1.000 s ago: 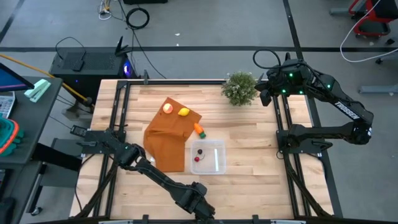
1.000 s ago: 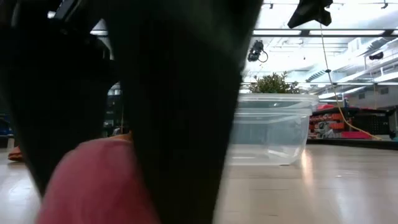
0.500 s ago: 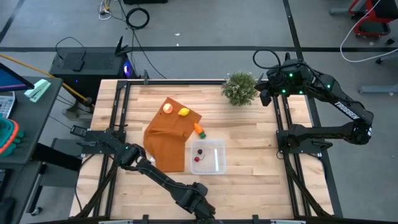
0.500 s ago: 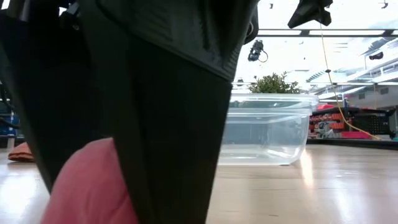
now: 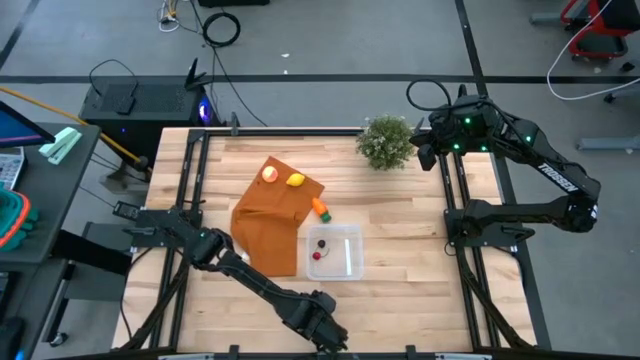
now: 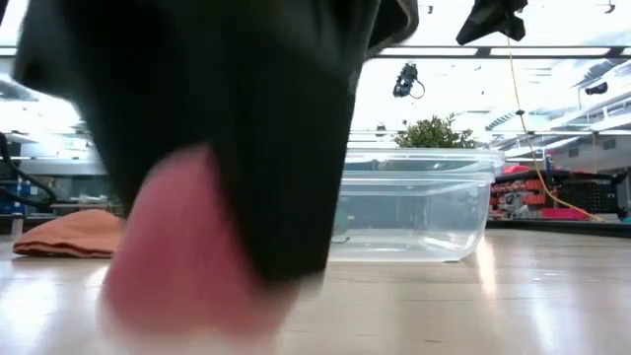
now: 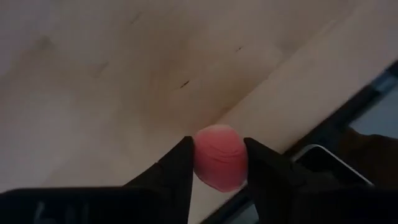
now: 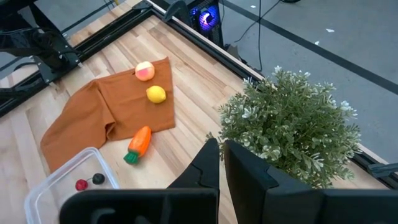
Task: Pick and placing Produce into tupperware
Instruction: Put the bottom pink peach into the transparent bin
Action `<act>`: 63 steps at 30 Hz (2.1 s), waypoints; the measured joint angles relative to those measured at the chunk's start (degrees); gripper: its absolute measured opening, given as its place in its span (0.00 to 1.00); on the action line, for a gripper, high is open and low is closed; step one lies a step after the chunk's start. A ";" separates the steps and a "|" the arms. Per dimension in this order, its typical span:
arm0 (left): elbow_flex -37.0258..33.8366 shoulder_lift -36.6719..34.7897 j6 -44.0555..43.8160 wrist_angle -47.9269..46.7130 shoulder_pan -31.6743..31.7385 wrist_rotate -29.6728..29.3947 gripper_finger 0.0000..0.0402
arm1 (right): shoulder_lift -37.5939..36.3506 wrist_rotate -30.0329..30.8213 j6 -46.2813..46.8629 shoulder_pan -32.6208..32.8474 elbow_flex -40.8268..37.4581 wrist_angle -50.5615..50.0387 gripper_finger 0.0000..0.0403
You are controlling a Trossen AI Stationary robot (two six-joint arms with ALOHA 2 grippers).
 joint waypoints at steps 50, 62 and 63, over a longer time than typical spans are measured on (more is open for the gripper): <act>0.38 -8.16 52.80 -6.76 25.37 10.80 0.34 | 0.00 0.02 0.00 -0.07 0.00 -0.90 0.00; 0.38 -8.14 65.77 -17.11 23.10 4.96 0.34 | 0.00 0.07 2.57 -0.07 0.00 -0.87 0.00; 0.38 -8.14 66.11 -17.11 22.61 3.31 0.34 | 0.00 0.29 2.90 -0.07 0.00 -0.86 0.00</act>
